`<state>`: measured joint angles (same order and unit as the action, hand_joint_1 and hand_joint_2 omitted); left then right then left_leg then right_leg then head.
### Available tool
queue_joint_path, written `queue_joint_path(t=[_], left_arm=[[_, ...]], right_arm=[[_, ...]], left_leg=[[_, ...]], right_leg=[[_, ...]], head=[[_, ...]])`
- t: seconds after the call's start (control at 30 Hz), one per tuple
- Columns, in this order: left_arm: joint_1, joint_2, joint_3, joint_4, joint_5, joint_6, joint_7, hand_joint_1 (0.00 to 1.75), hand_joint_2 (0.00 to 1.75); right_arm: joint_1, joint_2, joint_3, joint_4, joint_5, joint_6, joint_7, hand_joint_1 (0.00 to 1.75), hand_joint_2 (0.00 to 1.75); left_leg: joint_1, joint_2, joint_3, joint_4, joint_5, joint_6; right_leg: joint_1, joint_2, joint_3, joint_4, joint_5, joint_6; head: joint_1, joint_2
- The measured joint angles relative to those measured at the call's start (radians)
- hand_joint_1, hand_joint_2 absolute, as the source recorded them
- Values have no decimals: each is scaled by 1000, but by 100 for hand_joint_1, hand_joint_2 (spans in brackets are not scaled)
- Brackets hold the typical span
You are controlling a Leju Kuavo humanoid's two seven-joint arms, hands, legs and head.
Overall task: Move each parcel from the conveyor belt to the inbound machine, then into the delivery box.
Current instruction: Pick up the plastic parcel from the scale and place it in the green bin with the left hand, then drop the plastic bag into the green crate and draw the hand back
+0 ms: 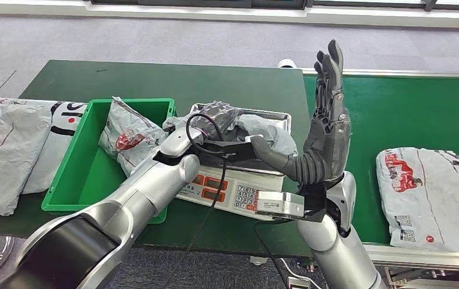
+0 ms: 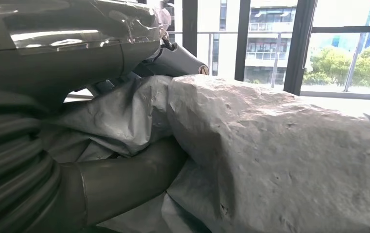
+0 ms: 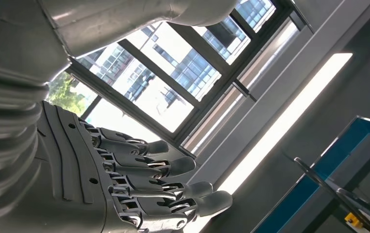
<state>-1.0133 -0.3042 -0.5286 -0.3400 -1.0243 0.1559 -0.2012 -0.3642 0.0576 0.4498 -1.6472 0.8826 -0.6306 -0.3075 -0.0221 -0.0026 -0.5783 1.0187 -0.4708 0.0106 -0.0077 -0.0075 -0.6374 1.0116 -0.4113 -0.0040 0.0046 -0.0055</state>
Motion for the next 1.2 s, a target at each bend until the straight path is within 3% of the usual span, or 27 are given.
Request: queue_joint_path(t=[0.3,0.5,0.6,0.67,0.8,1.03,1.2], left_arm=[[6,1,14,-11,18,39,-19,175,175],[3,23,68,-32,16,304,2,175,175],[2,51,82,-71,-124,470,73,175,175],[6,81,117,-143,-294,529,122,175,175],[15,128,223,-275,-489,546,154,175,175],[44,208,362,-428,-523,546,158,175,175],[54,237,415,-474,-523,546,154,175,175]], right_arm=[[4,0,0,0,4,-10,-3,0,175],[34,-4,0,0,4,-61,-20,0,175],[34,-5,0,1,4,-67,-20,0,175],[34,-5,0,3,6,-69,-19,0,175],[31,-5,0,12,5,-70,-20,0,175],[16,-4,0,41,-23,-70,-50,0,175],[9,-2,0,57,-27,-70,-55,0,175]], left_leg=[[0,0,0,0,0,0],[0,1,-1,0,0,0],[0,0,-1,0,0,0],[1,0,-2,0,0,-1],[1,1,-2,0,0,-1],[1,0,-2,0,1,-1],[1,-1,-2,0,1,-1]], right_leg=[[0,0,0,0,0,0],[0,0,-1,0,0,0],[0,0,-1,0,0,0],[0,0,-1,1,0,0],[1,1,-2,1,0,0],[1,1,-2,1,0,-1],[1,0,-2,1,0,-1]], head=[[0,0],[0,0],[0,0],[0,0],[0,0],[0,0],[0,0]])
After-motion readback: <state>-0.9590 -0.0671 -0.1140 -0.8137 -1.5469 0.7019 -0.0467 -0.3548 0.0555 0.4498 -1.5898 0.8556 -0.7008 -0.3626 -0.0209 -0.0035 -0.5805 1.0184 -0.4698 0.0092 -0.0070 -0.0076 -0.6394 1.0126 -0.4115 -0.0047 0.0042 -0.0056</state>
